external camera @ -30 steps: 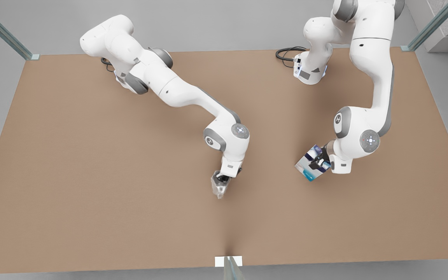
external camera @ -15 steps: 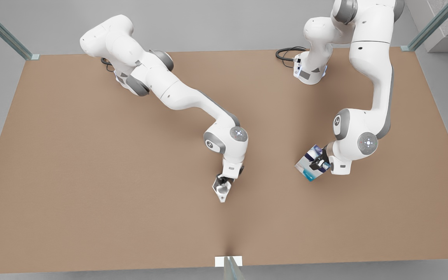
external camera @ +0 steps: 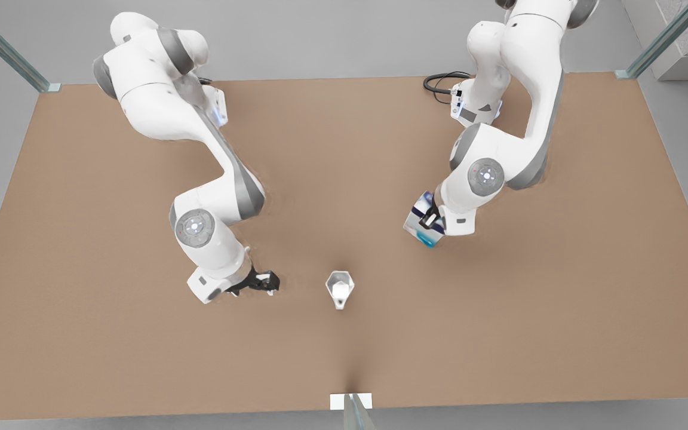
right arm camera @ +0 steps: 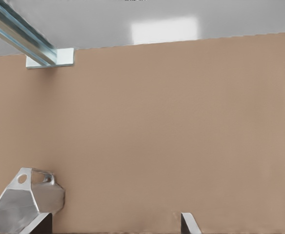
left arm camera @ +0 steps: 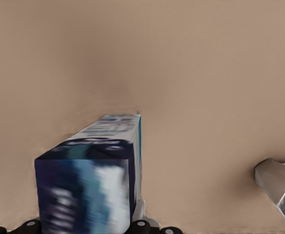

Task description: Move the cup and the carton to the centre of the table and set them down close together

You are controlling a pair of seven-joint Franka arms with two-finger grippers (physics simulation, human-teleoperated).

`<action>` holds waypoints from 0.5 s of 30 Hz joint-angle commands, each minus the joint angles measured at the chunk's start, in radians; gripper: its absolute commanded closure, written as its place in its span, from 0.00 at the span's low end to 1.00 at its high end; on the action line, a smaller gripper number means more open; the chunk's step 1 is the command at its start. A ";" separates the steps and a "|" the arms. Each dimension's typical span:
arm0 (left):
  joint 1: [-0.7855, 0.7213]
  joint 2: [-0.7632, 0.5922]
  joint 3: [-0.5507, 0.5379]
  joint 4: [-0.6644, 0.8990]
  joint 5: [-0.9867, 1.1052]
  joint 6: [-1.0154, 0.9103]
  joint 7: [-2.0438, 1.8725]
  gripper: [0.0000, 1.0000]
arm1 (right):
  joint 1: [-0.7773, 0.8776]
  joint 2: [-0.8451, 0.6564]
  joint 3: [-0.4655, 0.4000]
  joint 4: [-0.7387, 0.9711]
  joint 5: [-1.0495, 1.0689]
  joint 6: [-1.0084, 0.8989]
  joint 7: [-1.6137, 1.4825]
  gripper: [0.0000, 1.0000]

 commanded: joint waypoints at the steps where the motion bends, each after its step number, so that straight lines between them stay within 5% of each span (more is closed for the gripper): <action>1: -0.013 0.004 -0.002 0.002 -0.065 0.007 -0.025 0.43 | -0.016 -0.026 0.000 -0.009 0.000 -0.042 -0.002 0.00; 4: -0.178 0.163 -0.050 0.163 -0.064 0.039 -0.259 0.40 | -0.215 -0.317 -0.029 -0.114 0.084 -0.370 -0.165 0.00; 7: -0.207 0.192 -0.053 0.169 -0.061 0.223 -0.267 0.39 | -0.152 -0.302 -0.273 -0.035 0.117 -0.559 -0.387 0.00; 13: -0.198 0.237 -0.051 0.111 -0.024 0.263 -0.253 0.39 | -0.151 -0.253 -0.307 -0.015 0.118 -0.547 -0.410 0.00; 14: -0.199 0.243 -0.051 0.111 -0.024 0.265 -0.252 0.36 | -0.154 -0.251 -0.307 -0.015 0.136 -0.531 -0.410 0.00; 15: -0.199 0.243 -0.051 0.111 -0.024 0.265 -0.252 0.16 | -0.152 -0.251 -0.301 -0.016 0.133 -0.516 -0.410 0.00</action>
